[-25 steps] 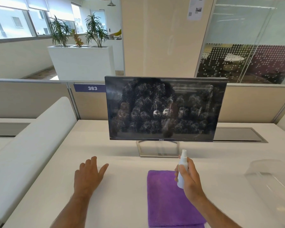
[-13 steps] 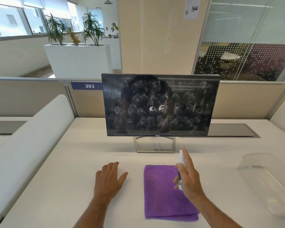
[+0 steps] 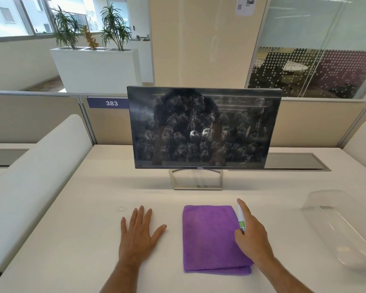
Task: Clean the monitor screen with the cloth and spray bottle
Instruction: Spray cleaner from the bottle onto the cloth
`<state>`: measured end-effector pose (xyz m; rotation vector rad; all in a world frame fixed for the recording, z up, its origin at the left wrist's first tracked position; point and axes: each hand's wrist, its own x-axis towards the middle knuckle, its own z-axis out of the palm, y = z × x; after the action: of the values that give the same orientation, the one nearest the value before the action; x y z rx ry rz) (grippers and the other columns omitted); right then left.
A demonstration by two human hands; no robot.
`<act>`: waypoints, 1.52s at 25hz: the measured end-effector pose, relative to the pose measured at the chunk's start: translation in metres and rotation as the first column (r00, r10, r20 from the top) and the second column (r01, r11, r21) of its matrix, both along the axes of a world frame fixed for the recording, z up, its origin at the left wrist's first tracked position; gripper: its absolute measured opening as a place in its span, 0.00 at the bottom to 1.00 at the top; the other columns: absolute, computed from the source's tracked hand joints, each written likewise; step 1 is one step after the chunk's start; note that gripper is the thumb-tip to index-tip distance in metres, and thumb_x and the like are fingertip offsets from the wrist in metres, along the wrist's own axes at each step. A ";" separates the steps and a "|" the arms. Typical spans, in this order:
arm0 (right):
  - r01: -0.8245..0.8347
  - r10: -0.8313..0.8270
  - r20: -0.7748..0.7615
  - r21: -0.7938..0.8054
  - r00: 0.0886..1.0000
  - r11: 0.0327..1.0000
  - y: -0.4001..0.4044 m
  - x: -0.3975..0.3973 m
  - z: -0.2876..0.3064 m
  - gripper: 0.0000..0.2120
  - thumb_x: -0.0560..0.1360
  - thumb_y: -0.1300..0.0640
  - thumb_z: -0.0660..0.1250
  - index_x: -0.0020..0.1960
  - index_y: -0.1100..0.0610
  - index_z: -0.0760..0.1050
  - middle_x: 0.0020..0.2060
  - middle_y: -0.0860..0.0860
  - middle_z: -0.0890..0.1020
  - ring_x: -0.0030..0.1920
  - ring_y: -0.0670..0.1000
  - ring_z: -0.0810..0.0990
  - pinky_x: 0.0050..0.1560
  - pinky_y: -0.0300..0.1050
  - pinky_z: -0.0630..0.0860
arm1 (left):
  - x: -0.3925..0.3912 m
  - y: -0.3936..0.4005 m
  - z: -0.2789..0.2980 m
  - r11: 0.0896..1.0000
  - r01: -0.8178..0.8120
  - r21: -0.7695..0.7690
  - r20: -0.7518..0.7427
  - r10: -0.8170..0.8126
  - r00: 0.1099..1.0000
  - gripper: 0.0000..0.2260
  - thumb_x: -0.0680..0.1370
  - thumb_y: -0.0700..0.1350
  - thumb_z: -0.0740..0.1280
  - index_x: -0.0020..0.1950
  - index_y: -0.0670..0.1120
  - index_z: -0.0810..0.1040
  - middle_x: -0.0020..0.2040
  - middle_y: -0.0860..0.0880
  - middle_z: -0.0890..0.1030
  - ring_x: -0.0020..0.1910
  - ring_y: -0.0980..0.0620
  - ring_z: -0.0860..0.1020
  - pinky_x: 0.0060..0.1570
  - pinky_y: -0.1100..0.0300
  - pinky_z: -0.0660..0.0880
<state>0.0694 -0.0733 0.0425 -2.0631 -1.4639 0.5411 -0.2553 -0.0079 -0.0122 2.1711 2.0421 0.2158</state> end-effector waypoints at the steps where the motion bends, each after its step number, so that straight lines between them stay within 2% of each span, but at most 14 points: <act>1: 0.009 -0.009 0.015 -0.015 1.000 1.000 0.000 0.001 -0.002 0.42 0.75 0.63 0.69 0.79 0.40 0.52 0.58 0.49 0.77 0.48 0.49 0.79 0.36 0.30 0.74 | 0.000 0.000 0.000 1.000 0.001 -0.001 0.001 -0.001 1.000 0.46 0.70 0.77 0.35 0.81 0.54 0.54 0.82 0.51 0.51 0.81 0.51 0.46 0.77 0.42 0.41; 4: 0.009 -0.007 0.061 -0.036 0.998 0.999 -0.002 0.006 -0.007 0.39 0.74 0.63 0.68 0.78 0.41 0.56 0.54 0.49 0.78 0.46 0.48 0.78 0.34 0.29 0.71 | 0.000 0.000 0.001 1.000 0.001 -0.008 0.002 -0.001 1.000 0.45 0.70 0.76 0.35 0.81 0.54 0.52 0.82 0.51 0.50 0.81 0.51 0.45 0.77 0.43 0.41; 6: 0.017 -0.013 0.085 -0.046 0.996 0.999 -0.002 0.008 -0.008 0.38 0.74 0.63 0.67 0.77 0.41 0.57 0.54 0.49 0.79 0.45 0.48 0.77 0.39 0.32 0.75 | 0.001 0.000 0.002 1.000 0.002 -0.007 0.003 -0.002 1.000 0.45 0.70 0.76 0.36 0.81 0.54 0.53 0.82 0.51 0.49 0.81 0.51 0.45 0.77 0.43 0.41; 8: 0.035 -0.031 0.094 -0.039 0.995 0.999 -0.001 0.008 -0.008 0.40 0.74 0.63 0.65 0.77 0.38 0.54 0.50 0.48 0.77 0.43 0.48 0.78 0.39 0.38 0.76 | 0.001 0.000 0.002 1.000 -0.001 0.003 0.014 0.001 1.000 0.45 0.70 0.76 0.37 0.81 0.54 0.54 0.82 0.51 0.50 0.81 0.51 0.46 0.77 0.42 0.41; 11: 0.026 -0.023 0.097 -0.033 0.995 0.999 0.003 0.005 -0.003 0.46 0.74 0.63 0.63 0.77 0.31 0.43 0.46 0.46 0.75 0.40 0.48 0.78 0.36 0.39 0.74 | 0.001 0.000 0.002 1.000 -0.006 0.004 0.015 0.006 1.000 0.45 0.70 0.77 0.36 0.81 0.54 0.54 0.82 0.52 0.50 0.81 0.51 0.45 0.77 0.43 0.41; 12: 0.011 -0.007 0.090 -0.036 0.996 0.999 0.004 0.004 -0.002 0.46 0.74 0.63 0.64 0.77 0.31 0.42 0.47 0.46 0.76 0.42 0.49 0.78 0.38 0.39 0.76 | 0.001 0.000 0.001 1.000 -0.006 0.002 0.011 0.006 1.000 0.45 0.70 0.77 0.36 0.81 0.55 0.53 0.82 0.52 0.50 0.81 0.52 0.45 0.77 0.43 0.41; 15: -0.053 0.057 0.075 -0.056 0.996 0.997 0.006 -0.002 -0.002 0.43 0.74 0.63 0.66 0.78 0.35 0.49 0.55 0.47 0.78 0.49 0.49 0.79 0.43 0.37 0.78 | 0.000 0.000 0.001 1.000 -0.006 0.002 0.001 0.006 1.000 0.45 0.70 0.77 0.35 0.81 0.55 0.53 0.82 0.52 0.49 0.81 0.52 0.44 0.77 0.43 0.41; 18: -0.094 0.103 0.147 -0.065 0.984 0.993 0.005 -0.006 -0.004 0.40 0.73 0.63 0.64 0.78 0.39 0.53 0.58 0.50 0.79 0.53 0.53 0.80 0.51 0.44 0.80 | 0.001 0.000 0.003 1.000 -0.005 -0.007 0.008 0.005 1.000 0.45 0.70 0.77 0.35 0.81 0.55 0.52 0.82 0.52 0.49 0.81 0.52 0.44 0.77 0.43 0.40; 23: -0.113 0.119 0.171 -0.048 0.978 0.992 0.007 -0.010 -0.003 0.46 0.75 0.63 0.64 0.78 0.32 0.43 0.52 0.47 0.76 0.45 0.50 0.80 0.43 0.43 0.81 | 0.001 -0.001 0.004 1.000 -0.009 -0.007 0.011 0.009 1.000 0.45 0.69 0.77 0.35 0.81 0.55 0.53 0.82 0.52 0.49 0.81 0.52 0.44 0.77 0.43 0.40; 25: -0.147 0.152 0.149 -0.044 0.977 0.988 0.008 -0.013 -0.002 0.46 0.75 0.64 0.65 0.78 0.32 0.44 0.55 0.47 0.77 0.47 0.50 0.80 0.42 0.38 0.80 | 0.001 -0.001 0.004 1.000 -0.006 -0.009 0.004 0.006 1.000 0.45 0.69 0.77 0.34 0.81 0.55 0.52 0.82 0.52 0.49 0.81 0.52 0.44 0.77 0.43 0.40; 28: -0.205 0.210 0.152 -0.048 0.966 0.978 0.009 -0.018 -0.002 0.42 0.74 0.64 0.67 0.78 0.36 0.52 0.67 0.49 0.76 0.58 0.52 0.80 0.48 0.35 0.78 | 0.001 0.000 0.003 1.000 -0.005 -0.011 0.012 0.005 1.000 0.45 0.69 0.77 0.34 0.81 0.55 0.52 0.82 0.52 0.48 0.81 0.52 0.43 0.77 0.43 0.39; 31: -0.240 0.240 0.171 -0.024 0.956 0.971 0.009 -0.021 -0.002 0.41 0.73 0.64 0.65 0.78 0.38 0.55 0.68 0.49 0.76 0.60 0.53 0.80 0.55 0.39 0.79 | 0.001 0.000 0.003 1.000 -0.005 -0.014 0.014 0.005 1.000 0.45 0.69 0.77 0.35 0.81 0.55 0.52 0.82 0.53 0.48 0.80 0.53 0.43 0.77 0.43 0.39; 35: -0.226 0.220 0.165 0.018 0.961 0.974 0.010 -0.026 0.000 0.47 0.74 0.65 0.66 0.78 0.32 0.45 0.66 0.47 0.75 0.48 0.52 0.82 0.40 0.35 0.81 | 0.002 0.000 0.005 1.000 -0.004 0.000 0.038 0.004 0.999 0.44 0.70 0.76 0.37 0.81 0.54 0.54 0.82 0.52 0.49 0.81 0.52 0.44 0.77 0.43 0.40; 38: -0.226 0.217 0.154 0.039 0.964 0.973 0.012 -0.032 0.001 0.48 0.75 0.65 0.66 0.77 0.30 0.42 0.68 0.48 0.74 0.48 0.53 0.82 0.40 0.35 0.81 | 0.001 -0.001 0.005 1.000 -0.003 0.001 0.036 0.003 0.999 0.43 0.71 0.76 0.39 0.81 0.54 0.54 0.82 0.52 0.50 0.81 0.52 0.44 0.77 0.43 0.40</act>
<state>0.0378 -0.0610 0.0431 -1.9432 -1.7910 0.4335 -0.2543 -0.0093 -0.0072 2.1484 2.0268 0.2547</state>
